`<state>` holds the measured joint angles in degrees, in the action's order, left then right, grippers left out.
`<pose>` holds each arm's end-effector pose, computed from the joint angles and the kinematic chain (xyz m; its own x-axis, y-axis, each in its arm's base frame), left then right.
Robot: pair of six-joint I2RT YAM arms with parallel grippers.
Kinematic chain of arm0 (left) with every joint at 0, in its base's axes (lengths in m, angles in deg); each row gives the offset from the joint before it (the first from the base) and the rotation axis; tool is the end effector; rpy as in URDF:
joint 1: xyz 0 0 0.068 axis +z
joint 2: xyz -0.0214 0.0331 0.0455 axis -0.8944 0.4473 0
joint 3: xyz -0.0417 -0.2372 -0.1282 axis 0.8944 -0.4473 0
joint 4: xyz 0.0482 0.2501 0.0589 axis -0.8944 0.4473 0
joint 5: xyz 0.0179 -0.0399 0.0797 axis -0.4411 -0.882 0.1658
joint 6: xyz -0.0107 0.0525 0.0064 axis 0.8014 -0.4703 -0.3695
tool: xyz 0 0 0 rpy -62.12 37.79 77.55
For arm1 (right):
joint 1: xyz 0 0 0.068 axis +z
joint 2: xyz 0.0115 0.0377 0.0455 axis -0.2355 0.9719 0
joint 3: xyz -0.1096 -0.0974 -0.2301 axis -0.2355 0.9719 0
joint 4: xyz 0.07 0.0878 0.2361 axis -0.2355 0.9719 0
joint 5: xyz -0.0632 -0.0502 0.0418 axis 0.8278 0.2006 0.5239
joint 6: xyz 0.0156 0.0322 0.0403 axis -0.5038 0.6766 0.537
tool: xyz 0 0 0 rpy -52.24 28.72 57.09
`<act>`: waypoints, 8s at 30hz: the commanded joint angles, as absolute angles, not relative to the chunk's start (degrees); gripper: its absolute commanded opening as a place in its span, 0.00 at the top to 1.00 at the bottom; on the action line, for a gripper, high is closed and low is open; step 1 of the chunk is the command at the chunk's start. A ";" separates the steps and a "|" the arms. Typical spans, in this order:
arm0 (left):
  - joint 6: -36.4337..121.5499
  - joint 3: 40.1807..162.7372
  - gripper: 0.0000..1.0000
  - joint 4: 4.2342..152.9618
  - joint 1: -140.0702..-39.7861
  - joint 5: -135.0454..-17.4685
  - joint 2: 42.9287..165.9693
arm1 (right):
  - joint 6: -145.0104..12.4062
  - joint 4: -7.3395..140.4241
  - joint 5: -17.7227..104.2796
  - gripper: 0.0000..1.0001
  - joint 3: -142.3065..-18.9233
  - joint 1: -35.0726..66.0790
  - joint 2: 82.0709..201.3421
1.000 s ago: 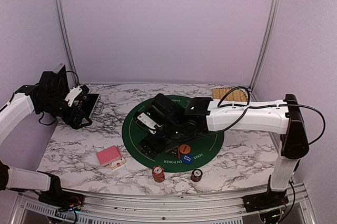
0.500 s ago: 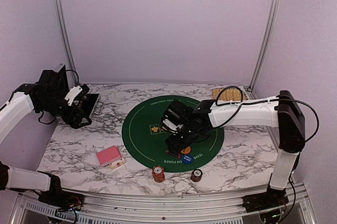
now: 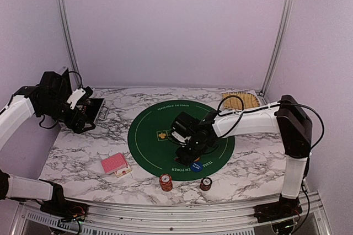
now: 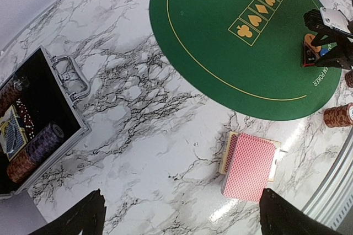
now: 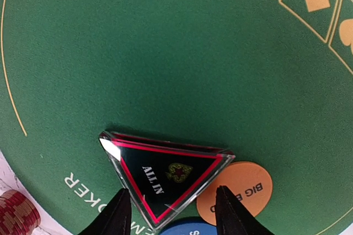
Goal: Distribute texas hold em gaming equipment
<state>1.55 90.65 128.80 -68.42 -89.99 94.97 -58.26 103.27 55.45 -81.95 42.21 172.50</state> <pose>0.2242 -0.0329 0.3097 -0.5391 0.5044 -0.6745 0.6566 0.7533 0.0385 0.2197 0.3187 0.1633 -0.7250 -0.6128 -0.3144 -0.6469 0.7625 0.0055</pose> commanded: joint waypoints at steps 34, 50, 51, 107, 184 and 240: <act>0.98 93.29 0.01 130.81 -68.57 -87.78 95.54 | -60.85 103.89 48.48 0.69 -121.64 42.70 201.84; 1.01 92.92 0.01 130.89 -68.61 -86.92 95.14 | -60.14 102.79 45.95 0.64 -135.23 41.37 209.29; 1.07 92.85 0.01 130.89 -68.61 -86.90 95.15 | -59.93 102.64 46.04 0.64 -135.31 41.35 209.25; -0.49 93.27 0.01 131.75 -68.57 -87.24 94.85 | -40.59 98.02 58.52 0.29 -73.90 40.65 168.07; -1.07 94.50 0.01 132.12 -68.61 -84.51 94.86 | -42.61 95.64 65.01 0.68 -82.77 32.67 178.58; -1.25 95.36 0.01 133.96 -68.61 -84.08 94.92 | -56.67 96.81 56.20 0.19 -81.52 33.82 165.18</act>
<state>-1.21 94.06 132.36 -68.42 -83.77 95.78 -58.07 95.60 57.33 -89.67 28.68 167.54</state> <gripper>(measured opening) 0.989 0.826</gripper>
